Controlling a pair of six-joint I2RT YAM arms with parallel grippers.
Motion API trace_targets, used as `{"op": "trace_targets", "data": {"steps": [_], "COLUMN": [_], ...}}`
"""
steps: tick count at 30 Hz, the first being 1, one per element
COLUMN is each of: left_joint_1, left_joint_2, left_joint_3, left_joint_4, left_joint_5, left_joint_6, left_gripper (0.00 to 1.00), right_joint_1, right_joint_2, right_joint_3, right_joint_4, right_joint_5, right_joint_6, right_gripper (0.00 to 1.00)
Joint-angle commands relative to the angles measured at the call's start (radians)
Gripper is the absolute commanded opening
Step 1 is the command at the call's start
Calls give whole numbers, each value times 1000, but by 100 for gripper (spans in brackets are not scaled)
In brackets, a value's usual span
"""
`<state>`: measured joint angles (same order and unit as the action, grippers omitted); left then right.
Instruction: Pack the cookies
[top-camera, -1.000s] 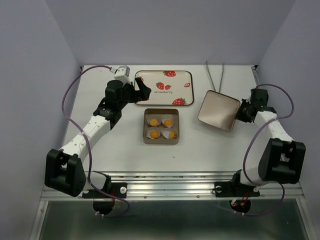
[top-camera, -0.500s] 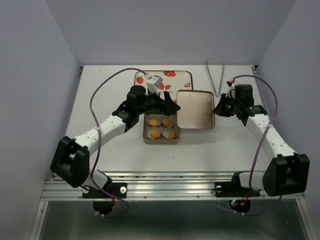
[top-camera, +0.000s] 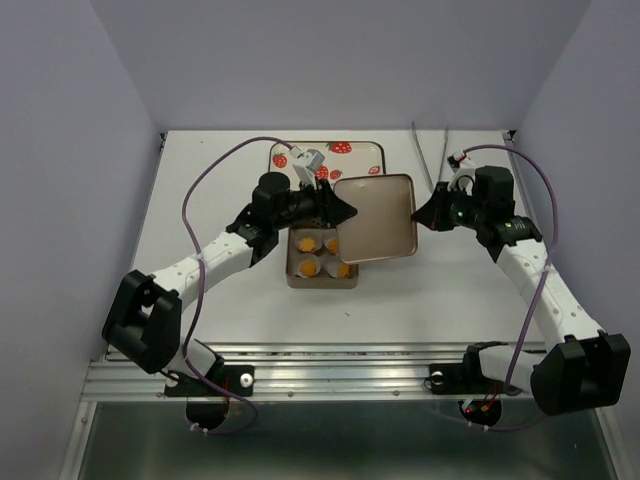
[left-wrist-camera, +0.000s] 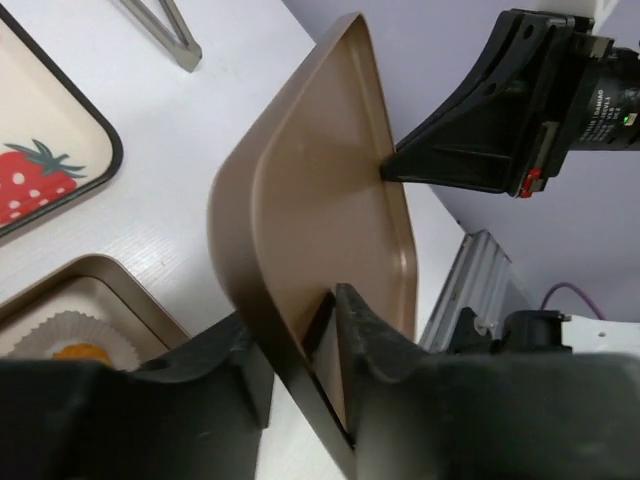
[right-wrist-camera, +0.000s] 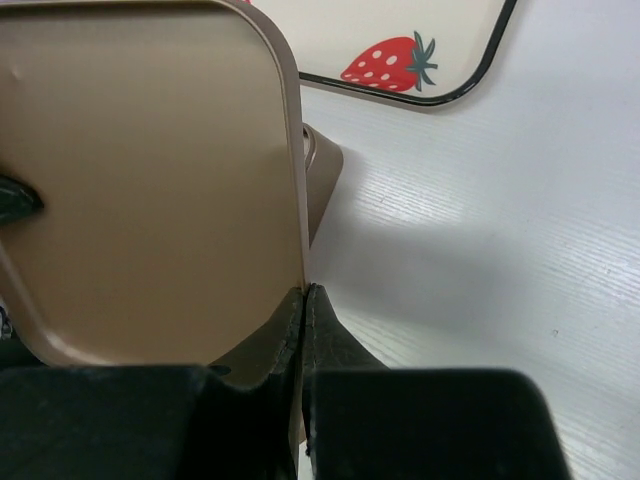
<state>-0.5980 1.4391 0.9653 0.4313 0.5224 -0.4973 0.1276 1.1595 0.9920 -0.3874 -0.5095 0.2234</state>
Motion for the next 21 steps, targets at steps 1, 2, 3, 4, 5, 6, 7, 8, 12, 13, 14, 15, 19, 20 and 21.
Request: {"op": "trace_targets", "data": {"steps": [1,2,3,4,5,6,7,8,12,13,14,15,19,20,21], "left_joint_1": [3,1,3,3,4,4,4,4,9,13,26,32,98,122,168], "left_joint_2": [-60,-66,-78,-85,-91,-95,-109,-117,-151,-151,-151,-151,-103,-86,-72], "left_joint_3": [-22,-23,-28,-30,-31,-31,-30,-28,74,96,116,131,241,262,274], "left_joint_4": [90,92,90,89,83,64,54,40,-195,-238,-267,-288,-441,-485,-508], "left_joint_5": [42,41,25,15,-19,-33,-50,-73,-285,-301,-305,-303,-231,-196,-112], "left_joint_6": [-26,-30,-43,-52,-61,-67,-81,-90,-148,-159,-168,-202,-315,-346,-372], "left_gripper": [31,17,12,0,0,0,0,0,0,0,0,0,0,0,0], "right_joint_1": [21,21,32,47,61,76,92,121,206,219,231,240,338,363,389], "right_joint_2": [-12,-8,6,12,20,34,40,46,40,22,11,3,-23,-26,-24], "right_joint_3": [36,42,46,53,65,74,86,99,149,151,152,152,169,169,169], "right_joint_4": [61,55,53,51,54,53,53,53,59,68,94,107,136,146,145], "right_joint_5": [-28,-17,2,11,15,41,58,78,259,284,299,301,256,252,247], "right_joint_6": [-13,-21,-25,-29,-36,-53,-64,-74,-197,-219,-264,-327,-525,-571,-660], "right_gripper": [1,2,8,20,27,35,48,53,75,78,80,84,100,100,100]}}
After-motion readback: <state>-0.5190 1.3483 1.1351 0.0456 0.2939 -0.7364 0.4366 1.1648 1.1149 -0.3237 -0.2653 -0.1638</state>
